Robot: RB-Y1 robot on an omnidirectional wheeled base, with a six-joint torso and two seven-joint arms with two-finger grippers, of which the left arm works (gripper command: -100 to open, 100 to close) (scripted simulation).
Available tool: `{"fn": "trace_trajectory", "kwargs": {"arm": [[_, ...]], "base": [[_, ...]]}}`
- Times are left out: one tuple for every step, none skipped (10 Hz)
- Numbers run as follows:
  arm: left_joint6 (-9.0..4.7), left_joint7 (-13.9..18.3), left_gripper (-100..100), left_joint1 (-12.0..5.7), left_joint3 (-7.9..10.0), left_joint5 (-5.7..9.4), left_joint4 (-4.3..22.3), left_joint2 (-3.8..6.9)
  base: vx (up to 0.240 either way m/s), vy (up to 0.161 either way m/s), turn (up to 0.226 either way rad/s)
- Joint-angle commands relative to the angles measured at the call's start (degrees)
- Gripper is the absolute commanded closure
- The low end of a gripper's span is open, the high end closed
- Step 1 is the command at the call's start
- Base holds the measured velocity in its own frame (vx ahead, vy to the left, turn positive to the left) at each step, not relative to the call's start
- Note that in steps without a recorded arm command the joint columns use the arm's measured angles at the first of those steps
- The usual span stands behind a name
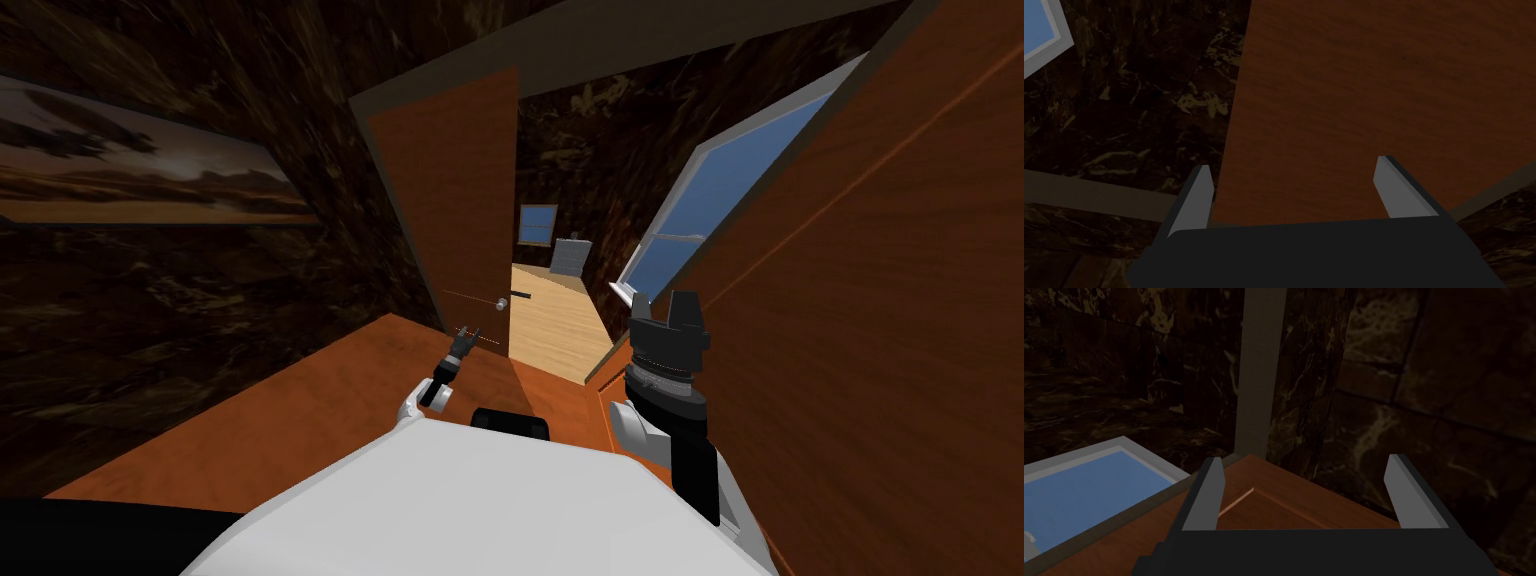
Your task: Pull the door open
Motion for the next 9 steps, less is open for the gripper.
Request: {"fn": "trace_trajectory", "kwargs": {"arm": [[-0.27,-1.4,-100,-0.57,-0.03,-0.45,2.0,0.23],[-0.48,-2.2,-100,-0.95,-0.04,-0.69,3.2,0.34],[-0.7,-3.0,-100,-1.34,-0.04,-0.94,4.5,0.46],[-0.91,-3.7,-100,-1.72,-0.05,-1.18,5.7,0.58],[-1.12,-4.5,-100,-2.1,-0.05,-1.42,6.9,0.69],[-1.33,-5.3,-100,-2.49,-0.06,-1.67,8.2,0.81],[-1.71,-6.6,-100,-3.18,-0.07,-2.11,10.4,1.01],[-1.89,-7.3,-100,-3.51,-0.07,-2.31,11.4,1.11],[-2.08,-8.0,-100,-3.84,-0.07,-2.52,12.5,1.2]], "base": [[0.085,-0.04,0.03],[0.088,-0.04,0.025],[0.087,-0.041,0.029],[0.086,-0.034,0.03],[0.084,-0.034,0.019],[0.078,-0.038,0.025],[0.117,-0.051,0.041],[0.138,-0.062,0.034],[0.125,-0.039,0.023]]}}
